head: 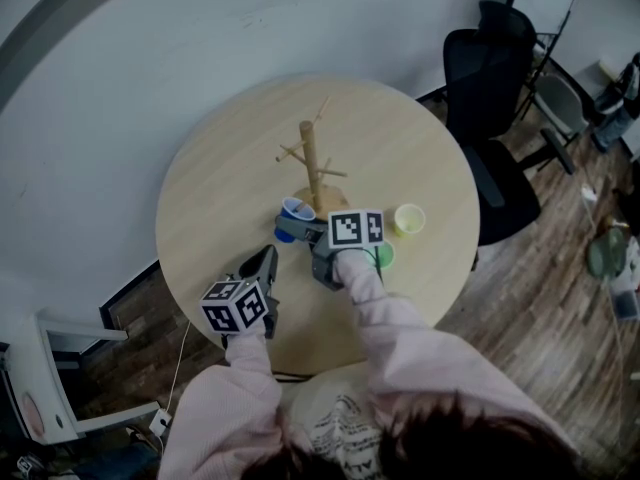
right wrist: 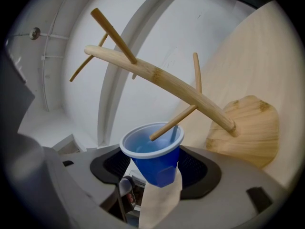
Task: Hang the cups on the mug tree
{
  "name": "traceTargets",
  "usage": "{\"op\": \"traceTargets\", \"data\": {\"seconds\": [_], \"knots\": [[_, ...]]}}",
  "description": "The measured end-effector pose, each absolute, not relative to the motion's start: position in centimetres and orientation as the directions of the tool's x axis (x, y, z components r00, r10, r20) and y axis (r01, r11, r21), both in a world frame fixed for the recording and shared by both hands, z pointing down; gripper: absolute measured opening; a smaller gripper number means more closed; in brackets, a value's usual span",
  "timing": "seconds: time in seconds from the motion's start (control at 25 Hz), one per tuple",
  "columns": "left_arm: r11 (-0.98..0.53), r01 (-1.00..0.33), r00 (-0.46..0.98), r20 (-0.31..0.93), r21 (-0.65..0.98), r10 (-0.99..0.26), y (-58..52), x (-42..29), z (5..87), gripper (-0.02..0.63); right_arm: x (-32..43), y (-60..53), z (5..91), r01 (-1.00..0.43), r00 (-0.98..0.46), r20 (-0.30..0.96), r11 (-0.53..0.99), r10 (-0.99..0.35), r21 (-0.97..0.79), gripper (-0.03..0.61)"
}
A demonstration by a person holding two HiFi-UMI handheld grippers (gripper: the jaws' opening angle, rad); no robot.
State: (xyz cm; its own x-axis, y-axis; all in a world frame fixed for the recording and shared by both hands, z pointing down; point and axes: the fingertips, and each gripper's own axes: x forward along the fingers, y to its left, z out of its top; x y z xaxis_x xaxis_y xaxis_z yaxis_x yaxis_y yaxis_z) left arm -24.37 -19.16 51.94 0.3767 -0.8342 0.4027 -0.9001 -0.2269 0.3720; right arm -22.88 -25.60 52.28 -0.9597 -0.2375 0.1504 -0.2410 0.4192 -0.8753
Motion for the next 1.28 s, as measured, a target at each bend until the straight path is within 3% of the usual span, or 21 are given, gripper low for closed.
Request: {"op": "traceTargets", "data": {"seconds": [1.28], "knots": [[-0.239, -0.907, 0.376, 0.413, 0.347, -0.829, -19.7, -23.4, 51.9, 0.000, -21.0, -28.7, 52.4, -0.123, -0.953, 0.052, 0.227, -0.297, -0.966, 0.302]]}}
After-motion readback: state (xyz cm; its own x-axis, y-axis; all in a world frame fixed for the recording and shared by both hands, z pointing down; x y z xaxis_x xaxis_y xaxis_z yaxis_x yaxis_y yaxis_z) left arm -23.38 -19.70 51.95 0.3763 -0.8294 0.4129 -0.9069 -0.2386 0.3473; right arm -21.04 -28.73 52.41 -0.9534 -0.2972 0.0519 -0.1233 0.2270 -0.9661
